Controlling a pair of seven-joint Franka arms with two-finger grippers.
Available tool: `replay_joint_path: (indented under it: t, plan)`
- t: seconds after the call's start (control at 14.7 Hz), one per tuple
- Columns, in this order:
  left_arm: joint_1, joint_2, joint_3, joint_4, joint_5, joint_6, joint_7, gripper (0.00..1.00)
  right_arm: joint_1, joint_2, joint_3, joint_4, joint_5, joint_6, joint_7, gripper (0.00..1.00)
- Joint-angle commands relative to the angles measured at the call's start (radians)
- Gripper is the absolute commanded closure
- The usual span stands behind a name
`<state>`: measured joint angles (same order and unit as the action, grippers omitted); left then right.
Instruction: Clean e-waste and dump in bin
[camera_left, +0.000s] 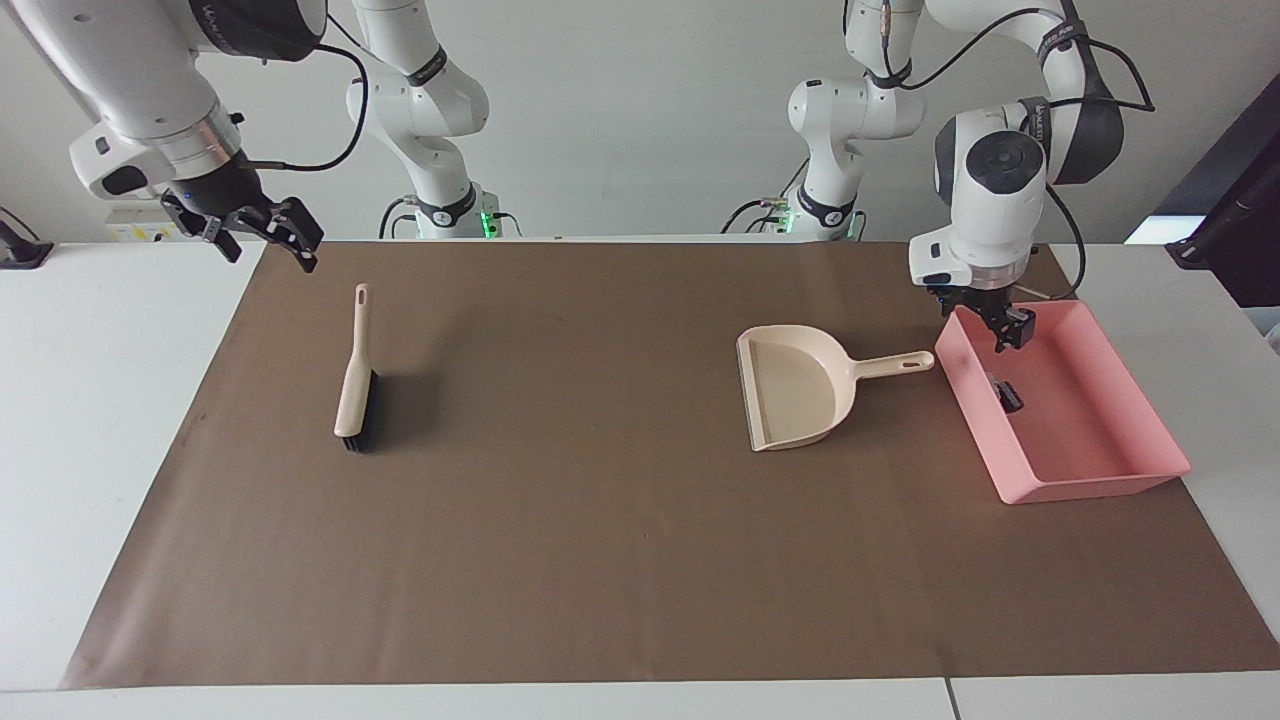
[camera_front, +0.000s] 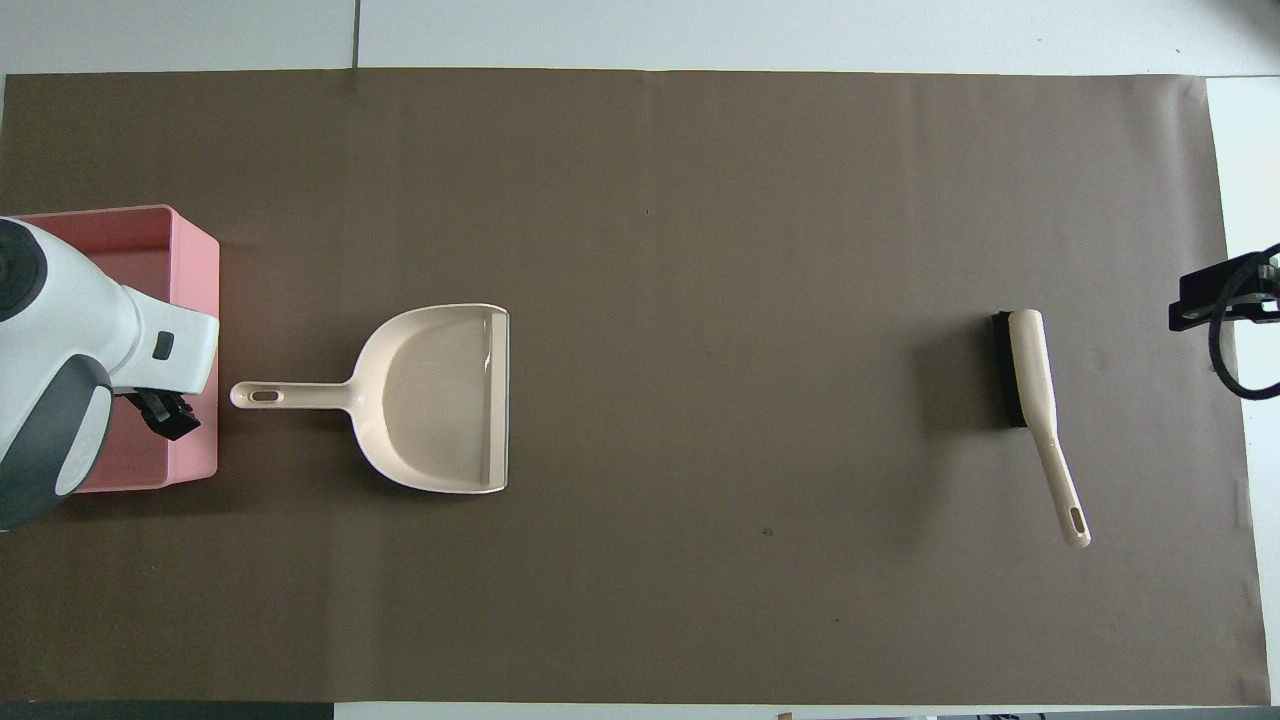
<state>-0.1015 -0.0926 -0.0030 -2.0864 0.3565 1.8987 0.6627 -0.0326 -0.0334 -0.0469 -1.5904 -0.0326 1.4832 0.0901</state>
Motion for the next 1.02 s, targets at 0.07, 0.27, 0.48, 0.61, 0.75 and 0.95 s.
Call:
replay_joint_path:
  t: [0.07, 0.27, 0.48, 0.61, 0.75, 0.95]
  plan:
    - [0.08, -0.013, -0.009, 0.018, -0.12, -0.006, -0.239, 0.02, -0.007, -0.022, 0.004, -0.022, 0.005, -0.003, 0.011, 0.0]
    - [0.124, -0.01, -0.008, 0.101, -0.229, -0.03, -0.356, 0.02, -0.007, -0.022, 0.004, -0.022, 0.005, -0.003, 0.011, 0.0]
    - [0.149, 0.011, -0.008, 0.213, -0.323, -0.101, -0.455, 0.02, -0.007, -0.022, 0.004, -0.022, 0.005, -0.003, 0.011, 0.0]
    - [0.145, 0.024, -0.009, 0.273, -0.327, -0.144, -0.506, 0.02, -0.007, -0.022, 0.004, -0.022, 0.005, -0.003, 0.011, 0.0]
    - [0.135, 0.045, -0.009, 0.351, -0.333, -0.208, -0.557, 0.02, -0.007, -0.022, 0.004, -0.022, 0.005, -0.003, 0.011, 0.0]
    - [0.134, 0.051, -0.011, 0.405, -0.334, -0.277, -0.572, 0.02, -0.006, -0.022, 0.004, -0.022, 0.005, -0.003, 0.011, 0.0]
